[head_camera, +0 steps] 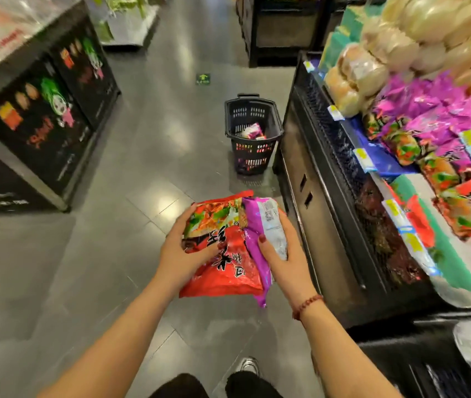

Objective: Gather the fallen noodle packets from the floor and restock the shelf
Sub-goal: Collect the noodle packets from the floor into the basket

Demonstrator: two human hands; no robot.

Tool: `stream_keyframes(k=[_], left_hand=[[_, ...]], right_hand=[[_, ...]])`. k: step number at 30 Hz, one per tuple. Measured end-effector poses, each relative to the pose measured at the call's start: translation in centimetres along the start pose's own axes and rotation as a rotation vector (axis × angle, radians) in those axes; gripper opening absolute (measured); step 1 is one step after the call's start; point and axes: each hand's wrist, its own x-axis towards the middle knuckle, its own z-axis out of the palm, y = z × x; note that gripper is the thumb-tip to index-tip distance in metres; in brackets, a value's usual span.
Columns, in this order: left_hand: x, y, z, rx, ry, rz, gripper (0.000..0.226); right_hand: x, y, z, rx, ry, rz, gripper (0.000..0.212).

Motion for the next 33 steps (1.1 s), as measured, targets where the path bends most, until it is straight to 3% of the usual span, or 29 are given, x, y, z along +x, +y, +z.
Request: stream_keyframes(k=[8, 21, 28, 33], left_hand=[[9.5, 0.2, 0.5, -0.019, 0.073, -0.034, 0.061], [34.3, -1.3, -6.1, 0.035, 0.096, -0.014, 0.063], [45.1, -1.2, -8.5, 0.004, 0.076, -0.041, 0.057], [53.5, -1.7, -8.4, 0.04, 0.068, -0.053, 0.06]], right_hand=[[10.7, 0.4, 1.2, 0.049, -0.058, 0.056, 0.07], [33.2, 2.0, 10.7, 0.006, 0.014, 0.117, 0.069], [43.6, 2.9, 13.7, -0.031, 0.002, 0.188, 0.088], [51.5, 4.2, 14.3, 0.026, -0.004, 0.271, 0.07]])
